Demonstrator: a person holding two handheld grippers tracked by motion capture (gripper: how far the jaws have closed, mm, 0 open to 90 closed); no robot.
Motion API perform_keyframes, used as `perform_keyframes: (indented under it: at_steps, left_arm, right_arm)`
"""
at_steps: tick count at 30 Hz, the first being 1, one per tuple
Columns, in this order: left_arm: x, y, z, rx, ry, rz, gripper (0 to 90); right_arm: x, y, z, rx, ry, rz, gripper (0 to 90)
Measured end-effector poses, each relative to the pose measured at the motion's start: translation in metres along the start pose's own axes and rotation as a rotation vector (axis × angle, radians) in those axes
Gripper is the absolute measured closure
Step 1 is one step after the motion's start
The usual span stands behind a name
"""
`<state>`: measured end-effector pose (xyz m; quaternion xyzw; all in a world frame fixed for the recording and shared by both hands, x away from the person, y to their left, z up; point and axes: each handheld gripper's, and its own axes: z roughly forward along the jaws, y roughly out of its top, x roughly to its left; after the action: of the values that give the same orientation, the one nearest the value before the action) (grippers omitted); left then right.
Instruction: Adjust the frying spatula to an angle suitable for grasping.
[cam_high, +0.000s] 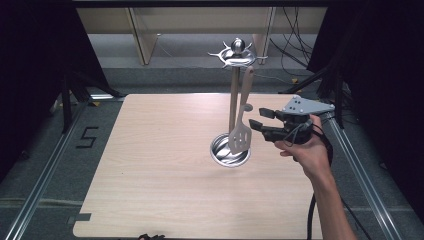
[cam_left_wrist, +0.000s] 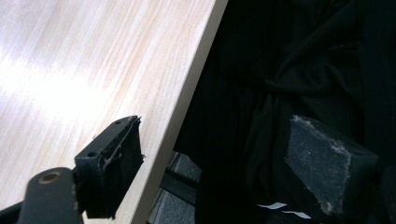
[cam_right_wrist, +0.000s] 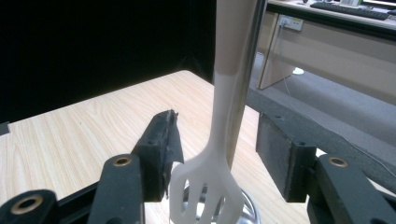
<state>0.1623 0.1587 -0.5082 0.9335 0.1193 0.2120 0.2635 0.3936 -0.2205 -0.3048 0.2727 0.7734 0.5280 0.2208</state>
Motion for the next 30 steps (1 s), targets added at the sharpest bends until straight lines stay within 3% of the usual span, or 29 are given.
perform_keyframes:
  at_steps: [4,5,7,8,9,17,19,20,23,24,28,30]
  left_arm:
    - [0.000,0.000,0.000,-0.002,0.003,-0.005,17.5]
    - [0.000,0.000,0.000,-0.002,0.003,-0.005,17.5]
    - [-0.001,0.000,0.000,-0.002,0.018,-0.008,17.5]
    - [0.000,0.000,0.000,-0.002,0.000,-0.005,17.5]
    - [0.000,0.000,0.000,-0.002,0.000,-0.005,17.5]
    - [0.000,0.000,0.000,0.000,0.000,-0.002,17.5]
    - [-0.001,0.000,-0.001,-0.002,0.018,-0.006,17.5]
    - [0.000,0.000,-0.001,0.004,0.009,-0.003,17.5]
    - [0.000,0.000,-0.001,0.001,0.008,-0.005,17.5]
    - [0.000,0.000,-0.002,0.001,0.008,-0.004,17.5]
    - [-0.001,0.000,-0.001,-0.009,0.019,-0.004,17.5]
    - [-0.001,0.000,-0.001,-0.011,0.020,-0.004,17.5]
  right_arm:
    - [0.001,-0.007,-0.001,-0.002,-0.015,-0.003,47.9]
    - [0.003,-0.009,-0.001,0.000,-0.001,0.018,47.9]
    - [0.002,-0.010,-0.001,-0.010,-0.008,0.009,47.8]
    - [0.002,-0.012,-0.001,-0.005,-0.012,-0.004,47.7]
    - [0.005,-0.014,-0.001,-0.001,-0.001,0.022,47.7]
    - [0.008,-0.022,-0.001,0.017,-0.004,0.018,47.2]
    - [0.009,-0.024,-0.001,0.014,-0.010,0.020,47.1]
    - [0.009,-0.026,-0.001,0.011,-0.017,-0.003,46.7]
    - [0.010,-0.028,-0.001,0.029,-0.004,0.014,46.3]
    - [0.011,-0.029,-0.001,0.017,-0.019,0.019,46.3]
    - [0.009,-0.031,-0.002,0.028,-0.006,-0.003,46.2]
    - [0.011,-0.034,-0.002,0.022,-0.024,0.018,46.2]
